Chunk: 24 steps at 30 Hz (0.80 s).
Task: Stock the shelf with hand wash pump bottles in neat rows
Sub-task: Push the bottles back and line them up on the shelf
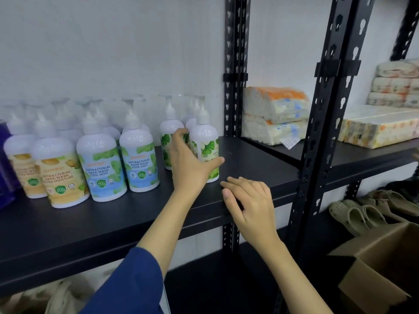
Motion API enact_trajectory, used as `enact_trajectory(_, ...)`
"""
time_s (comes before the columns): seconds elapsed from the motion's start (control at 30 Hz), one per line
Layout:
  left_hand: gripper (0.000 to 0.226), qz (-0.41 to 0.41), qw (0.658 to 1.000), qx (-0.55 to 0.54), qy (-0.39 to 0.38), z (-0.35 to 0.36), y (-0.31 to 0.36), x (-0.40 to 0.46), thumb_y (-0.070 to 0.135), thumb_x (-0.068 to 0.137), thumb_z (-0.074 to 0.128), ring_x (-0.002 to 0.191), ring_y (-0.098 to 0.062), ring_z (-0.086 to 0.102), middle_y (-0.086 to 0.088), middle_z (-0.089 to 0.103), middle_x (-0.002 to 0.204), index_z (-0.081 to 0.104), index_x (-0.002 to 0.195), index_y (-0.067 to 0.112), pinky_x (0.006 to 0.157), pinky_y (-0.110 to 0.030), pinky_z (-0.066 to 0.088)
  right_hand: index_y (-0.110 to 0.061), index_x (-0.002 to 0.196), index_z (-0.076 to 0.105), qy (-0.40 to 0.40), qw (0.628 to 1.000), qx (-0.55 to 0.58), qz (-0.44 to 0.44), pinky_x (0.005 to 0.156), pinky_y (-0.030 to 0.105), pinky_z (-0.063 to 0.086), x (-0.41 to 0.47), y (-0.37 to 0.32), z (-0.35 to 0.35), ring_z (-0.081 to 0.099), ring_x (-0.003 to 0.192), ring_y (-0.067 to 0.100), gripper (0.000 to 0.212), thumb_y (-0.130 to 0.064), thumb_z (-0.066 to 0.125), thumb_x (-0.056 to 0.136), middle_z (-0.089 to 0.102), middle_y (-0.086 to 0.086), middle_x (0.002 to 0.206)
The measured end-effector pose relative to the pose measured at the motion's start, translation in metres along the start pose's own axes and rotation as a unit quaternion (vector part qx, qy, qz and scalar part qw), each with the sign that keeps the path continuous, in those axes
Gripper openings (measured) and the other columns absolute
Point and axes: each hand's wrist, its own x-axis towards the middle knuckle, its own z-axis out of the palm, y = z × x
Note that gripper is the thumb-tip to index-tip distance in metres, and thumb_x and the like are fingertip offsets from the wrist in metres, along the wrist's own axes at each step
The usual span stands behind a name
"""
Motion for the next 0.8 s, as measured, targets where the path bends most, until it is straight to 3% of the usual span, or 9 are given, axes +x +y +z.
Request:
enact_trajectory(0.1,0.084,-0.008,0.999,-0.029,-0.012,-0.0016,-0.0026,0.0,0.019,0.06,0.088,0.107,-0.015,0.052,-0.001,0.05,0.123,0.036,0.125,0.018,0.079,-0.02,0.04,-0.017,0.098,0.075,0.007,1.0,0.001,0.0,0.096,0.017,0.029,-0.0005,0.0003,0.001,0.059,0.103,0.011,0.046,-0.043,0.036,0.099,0.071,-0.005,0.103)
enact_trajectory(0.2,0.084,-0.011,0.998,-0.041,-0.035,-0.0009,-0.0038,-0.0001,0.016,0.064,0.085,0.105,-0.009,0.053,0.003,0.053,0.124,0.037,0.132,0.021,0.074,-0.009,0.04,-0.017,0.097,0.075,0.018,1.0,0.005,-0.002,0.095,0.018,0.03,-0.0007,0.001,0.0024,0.058,0.102,0.01,0.047,-0.043,0.036,0.099,0.071,-0.004,0.102)
enact_trajectory(0.3,0.102,0.019,0.999,-0.007,-0.048,0.0006,-0.0013,-0.003,0.02,0.061,0.087,0.117,-0.01,0.044,0.003,0.04,0.136,0.026,0.142,0.023,0.09,-0.019,0.039,-0.016,0.096,0.075,0.026,1.0,0.006,-0.003,0.095,0.018,0.031,-0.001,0.0015,0.0038,0.058,0.102,0.01,0.047,-0.042,0.036,0.099,0.072,-0.004,0.101)
enact_trajectory(0.37,0.108,0.033,0.997,0.031,-0.058,0.0003,0.0023,-0.0065,0.017,0.059,0.088,0.109,-0.007,0.034,0.001,0.029,0.135,0.021,0.143,0.027,0.09,-0.021,0.033,-0.016,0.096,0.075,0.03,1.0,0.006,-0.005,0.095,0.017,0.03,-0.001,0.0018,0.0044,0.058,0.102,0.01,0.047,-0.042,0.036,0.099,0.072,-0.004,0.101)
enact_trajectory(0.47,0.104,0.035,0.997,0.042,-0.059,-0.0003,0.0035,-0.0077,0.01,0.06,0.087,0.103,-0.007,0.033,-0.005,0.03,0.136,0.023,0.14,0.029,0.088,-0.019,0.033,-0.016,0.096,0.075,0.035,0.999,0.007,-0.007,0.095,0.018,0.03,-0.0016,0.0028,0.0053,0.058,0.101,0.01,0.047,-0.042,0.036,0.099,0.072,-0.004,0.101)
enact_trajectory(0.63,0.11,0.027,0.998,0.021,-0.054,0.0017,-0.0031,0.0,0.006,0.06,0.087,0.128,-0.014,0.04,0.002,0.036,0.145,0.022,0.147,0.029,0.104,-0.03,0.04,-0.016,0.095,0.075,0.042,0.999,0.008,-0.006,0.093,0.021,0.033,-0.0022,0.0035,0.0075,0.061,0.099,0.014,0.046,-0.041,0.037,0.099,0.072,-0.004,0.1)
enact_trajectory(0.8,0.107,0.037,0.997,0.028,-0.063,0.002,-0.0042,-0.0027,0.003,0.067,0.082,0.113,-0.002,0.035,0.008,0.036,0.134,0.019,0.147,0.036,0.093,-0.023,0.037,-0.016,0.095,0.075,0.046,0.999,0.011,-0.008,0.091,0.024,0.036,-0.0034,0.0039,0.0081,0.061,0.099,0.014,0.046,-0.041,0.037,0.099,0.071,-0.004,0.1)
